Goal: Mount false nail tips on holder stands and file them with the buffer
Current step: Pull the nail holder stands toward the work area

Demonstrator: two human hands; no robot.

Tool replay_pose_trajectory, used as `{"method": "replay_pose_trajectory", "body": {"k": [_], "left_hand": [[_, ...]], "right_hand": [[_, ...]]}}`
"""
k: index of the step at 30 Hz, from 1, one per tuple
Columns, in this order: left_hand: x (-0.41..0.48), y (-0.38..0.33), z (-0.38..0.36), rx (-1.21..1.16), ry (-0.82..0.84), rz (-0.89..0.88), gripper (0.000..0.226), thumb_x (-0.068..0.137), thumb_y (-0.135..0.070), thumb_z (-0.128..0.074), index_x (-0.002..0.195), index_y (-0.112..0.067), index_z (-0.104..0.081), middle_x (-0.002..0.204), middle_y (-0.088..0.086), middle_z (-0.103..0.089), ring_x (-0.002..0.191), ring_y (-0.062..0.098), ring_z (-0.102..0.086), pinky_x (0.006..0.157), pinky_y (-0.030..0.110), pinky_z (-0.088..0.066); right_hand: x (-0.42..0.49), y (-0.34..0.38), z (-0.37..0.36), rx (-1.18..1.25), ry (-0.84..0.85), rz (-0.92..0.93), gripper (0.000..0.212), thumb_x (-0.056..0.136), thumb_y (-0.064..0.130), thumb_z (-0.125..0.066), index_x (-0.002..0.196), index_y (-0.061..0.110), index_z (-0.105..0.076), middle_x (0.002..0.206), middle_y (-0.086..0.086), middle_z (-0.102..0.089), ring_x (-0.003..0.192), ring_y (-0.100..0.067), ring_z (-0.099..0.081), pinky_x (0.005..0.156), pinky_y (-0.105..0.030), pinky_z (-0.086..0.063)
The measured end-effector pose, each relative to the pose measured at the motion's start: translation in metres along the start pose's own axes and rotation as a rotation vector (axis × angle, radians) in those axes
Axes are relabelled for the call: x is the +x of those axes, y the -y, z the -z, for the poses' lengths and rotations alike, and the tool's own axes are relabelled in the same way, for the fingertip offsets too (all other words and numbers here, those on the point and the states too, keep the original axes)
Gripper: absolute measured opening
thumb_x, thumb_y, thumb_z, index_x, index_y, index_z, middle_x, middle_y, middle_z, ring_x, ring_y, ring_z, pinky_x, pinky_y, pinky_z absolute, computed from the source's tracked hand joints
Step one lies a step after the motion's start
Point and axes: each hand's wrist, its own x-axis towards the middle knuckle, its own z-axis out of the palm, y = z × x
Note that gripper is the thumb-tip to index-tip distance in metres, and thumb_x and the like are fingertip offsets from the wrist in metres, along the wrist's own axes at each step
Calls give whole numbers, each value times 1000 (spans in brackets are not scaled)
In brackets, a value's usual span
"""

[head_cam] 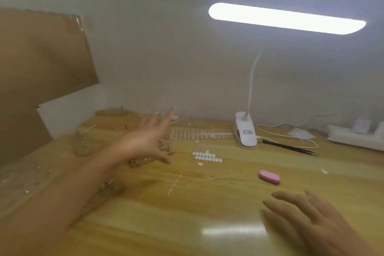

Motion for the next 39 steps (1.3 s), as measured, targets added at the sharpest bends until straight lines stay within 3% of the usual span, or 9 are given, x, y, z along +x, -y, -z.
{"method": "replay_pose_trajectory", "body": {"k": [4,11,15,17,20,22,24,34,39], "left_hand": [[11,38,4,-64,105,147,148,48,-68,-78,140,-44,35,164,5,14,149,34,13,120,58,0],[20,55,-15,-208,168,134,144,65,-44,-87,141,-40,35,163,3,15,151,28,8,122,49,-1],[21,62,-17,-338,221,131,140,67,-37,-88,149,-37,25,156,10,-28,134,22,-36,114,34,-27],[20,64,-20,-359,177,127,138,66,-37,-89,150,-40,21,152,9,-32,130,20,-37,113,35,-29],[18,66,-23,-370,116,115,139,64,-39,-89,148,-45,21,158,9,-21,144,27,-22,120,46,-21],[17,65,-23,-351,100,101,140,64,-41,-88,145,-48,26,164,3,4,151,26,8,121,54,-4],[16,64,-23,-337,90,88,141,64,-42,-88,144,-48,28,162,-2,20,149,23,21,121,56,0],[11,80,-22,-225,120,-37,138,57,-55,-86,130,-67,31,144,-29,27,149,13,11,121,57,-6],[2,82,-25,-206,118,-62,140,55,-55,-87,132,-68,29,160,-20,15,145,19,-25,118,54,-25]], "right_hand": [[0,0,2,31,17,-52,53,102,59,-12,127,34,-51,114,8,-69,108,-4,-49,109,-23,-17],[4,0,6,-3,97,-22,50,104,52,-11,132,33,-49,123,11,-65,111,-4,-53,109,-29,-20],[7,-1,8,-36,102,15,50,104,52,-12,136,33,-46,124,12,-64,115,-2,-52,109,-33,-20],[11,1,6,-46,-3,73,36,102,34,-34,136,32,-46,124,12,-65,119,-5,-49,109,-33,-25],[41,20,8,49,207,29,79,68,32,-86,137,36,-49,133,10,-60,127,-14,-57,110,-34,-43],[66,38,4,147,285,98,62,91,56,-51,149,49,-28,158,19,-23,146,-5,-28,121,-23,-3],[84,53,-14,298,363,144,57,98,65,-24,151,56,-6,160,30,8,148,4,5,107,-11,20],[147,70,-55,394,501,224,62,98,68,-25,154,52,-7,164,26,-3,153,-17,11,121,-42,9],[163,59,-64,365,486,152,61,99,65,-28,155,49,-13,164,22,-9,153,-17,4,122,-40,2]]}}
